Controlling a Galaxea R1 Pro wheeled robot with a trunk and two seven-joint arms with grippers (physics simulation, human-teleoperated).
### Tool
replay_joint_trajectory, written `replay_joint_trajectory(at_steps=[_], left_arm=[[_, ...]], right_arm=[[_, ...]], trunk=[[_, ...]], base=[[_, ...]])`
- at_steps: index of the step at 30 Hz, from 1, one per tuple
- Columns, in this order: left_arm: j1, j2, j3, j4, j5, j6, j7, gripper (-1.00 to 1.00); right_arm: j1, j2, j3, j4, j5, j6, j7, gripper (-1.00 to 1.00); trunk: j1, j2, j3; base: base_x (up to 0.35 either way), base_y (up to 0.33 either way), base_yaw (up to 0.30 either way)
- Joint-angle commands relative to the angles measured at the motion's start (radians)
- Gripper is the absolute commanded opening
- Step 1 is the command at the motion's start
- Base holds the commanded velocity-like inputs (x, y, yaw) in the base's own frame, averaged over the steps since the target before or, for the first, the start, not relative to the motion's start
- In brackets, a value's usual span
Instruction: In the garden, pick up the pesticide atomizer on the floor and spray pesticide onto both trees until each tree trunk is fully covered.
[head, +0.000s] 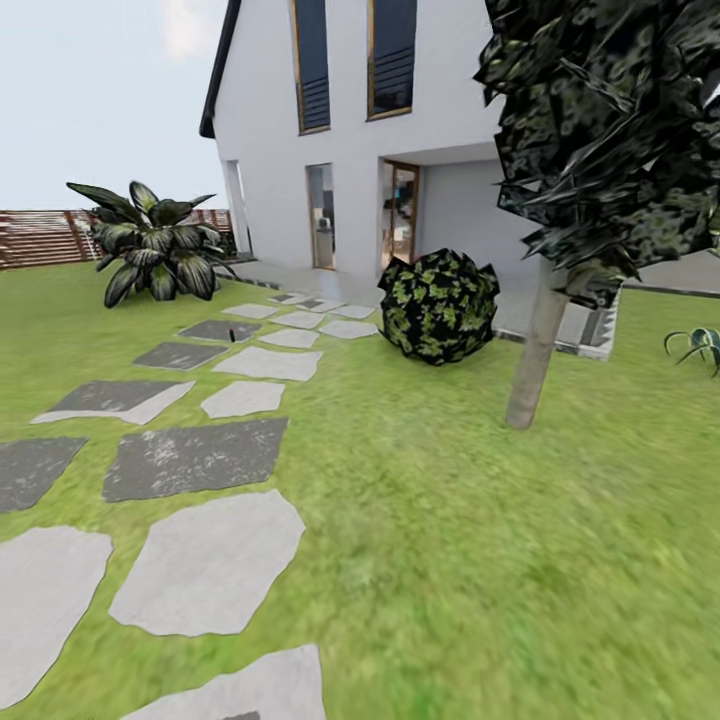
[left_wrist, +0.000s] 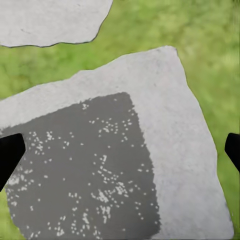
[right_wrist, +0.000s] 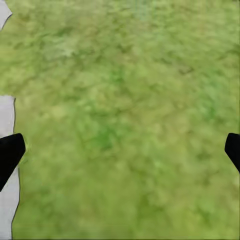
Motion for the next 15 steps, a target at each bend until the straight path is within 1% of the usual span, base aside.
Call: replay_joint_trajectory(at_steps=[1,12,15], left_arm=[[0.0,0.0,0.0,0.0,0.0,0.0,0.0,1.0],[0.0,0.0,-0.001,0.0,0.0,0.0,0.0,1.0],[0.0,0.0,-0.001,0.0,0.0,0.0,0.0,1.0]], right_arm=[[0.0,0.0,0.0,0.0,0.0,0.0,0.0,1.0],[0.0,0.0,0.0,0.0,0.004,0.0,0.0,1.0],[0.0,0.0,0.001,0.0,0.005,0.0,0.0,1.0]], trunk=[[0.0,0.0,0.0],[0.0,0.0,0.0],[0.0,0.0,0.0]], base=[[0.263,0.244,0.278],[0.263,0.244,0.277],[0.263,0.244,0.193]])
